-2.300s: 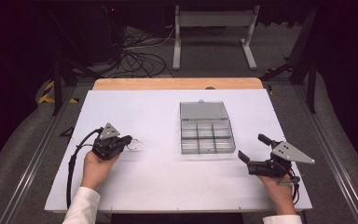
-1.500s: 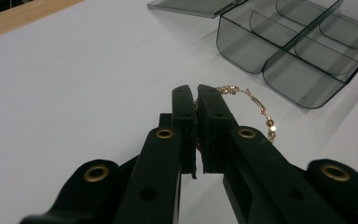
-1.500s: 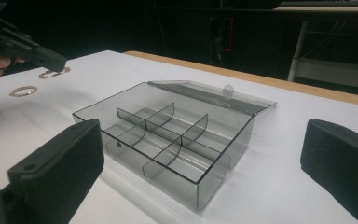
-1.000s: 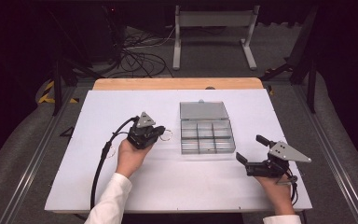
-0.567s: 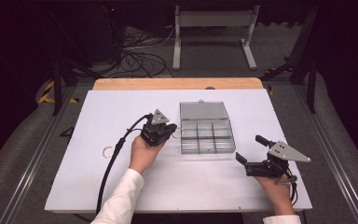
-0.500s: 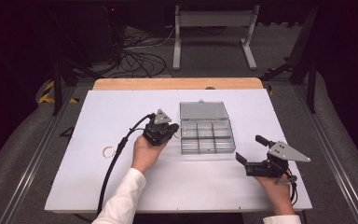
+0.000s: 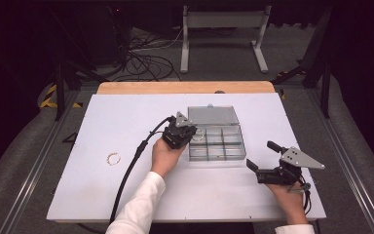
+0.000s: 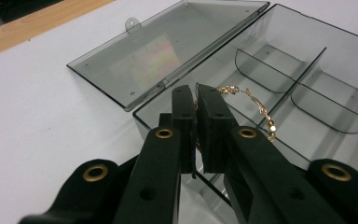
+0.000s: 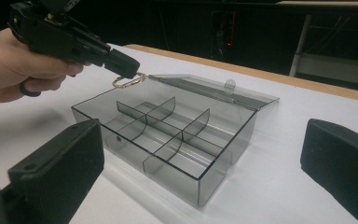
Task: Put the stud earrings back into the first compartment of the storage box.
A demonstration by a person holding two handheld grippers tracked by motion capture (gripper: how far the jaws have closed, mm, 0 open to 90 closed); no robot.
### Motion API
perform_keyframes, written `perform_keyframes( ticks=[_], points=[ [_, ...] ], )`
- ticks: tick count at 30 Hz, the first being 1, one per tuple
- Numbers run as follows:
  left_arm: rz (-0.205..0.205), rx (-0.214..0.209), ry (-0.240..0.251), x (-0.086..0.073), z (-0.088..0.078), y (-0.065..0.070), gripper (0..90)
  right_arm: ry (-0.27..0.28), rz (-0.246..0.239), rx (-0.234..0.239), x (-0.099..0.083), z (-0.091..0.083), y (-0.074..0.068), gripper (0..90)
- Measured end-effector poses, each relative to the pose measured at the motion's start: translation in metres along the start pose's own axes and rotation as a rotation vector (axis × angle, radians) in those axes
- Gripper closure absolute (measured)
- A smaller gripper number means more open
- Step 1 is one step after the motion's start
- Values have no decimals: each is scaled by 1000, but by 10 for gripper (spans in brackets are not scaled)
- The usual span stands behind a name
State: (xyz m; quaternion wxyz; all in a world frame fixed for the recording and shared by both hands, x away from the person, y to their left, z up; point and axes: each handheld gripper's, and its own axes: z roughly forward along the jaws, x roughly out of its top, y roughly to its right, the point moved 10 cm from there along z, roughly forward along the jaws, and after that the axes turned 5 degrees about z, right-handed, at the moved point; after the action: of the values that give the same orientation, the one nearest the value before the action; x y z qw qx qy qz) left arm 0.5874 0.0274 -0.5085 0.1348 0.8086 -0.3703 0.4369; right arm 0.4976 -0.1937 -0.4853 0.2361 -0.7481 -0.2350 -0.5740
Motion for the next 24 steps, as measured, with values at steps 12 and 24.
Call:
perform_keyframes(
  ticks=[12,24],
  points=[
    [-26,-28,38,3,9,3,635,2,-3,-2,0,1,0,0],
    [-27,17,41,-5,-23,-21,294,2,-1,3,-1,2,-1,0]
  ],
)
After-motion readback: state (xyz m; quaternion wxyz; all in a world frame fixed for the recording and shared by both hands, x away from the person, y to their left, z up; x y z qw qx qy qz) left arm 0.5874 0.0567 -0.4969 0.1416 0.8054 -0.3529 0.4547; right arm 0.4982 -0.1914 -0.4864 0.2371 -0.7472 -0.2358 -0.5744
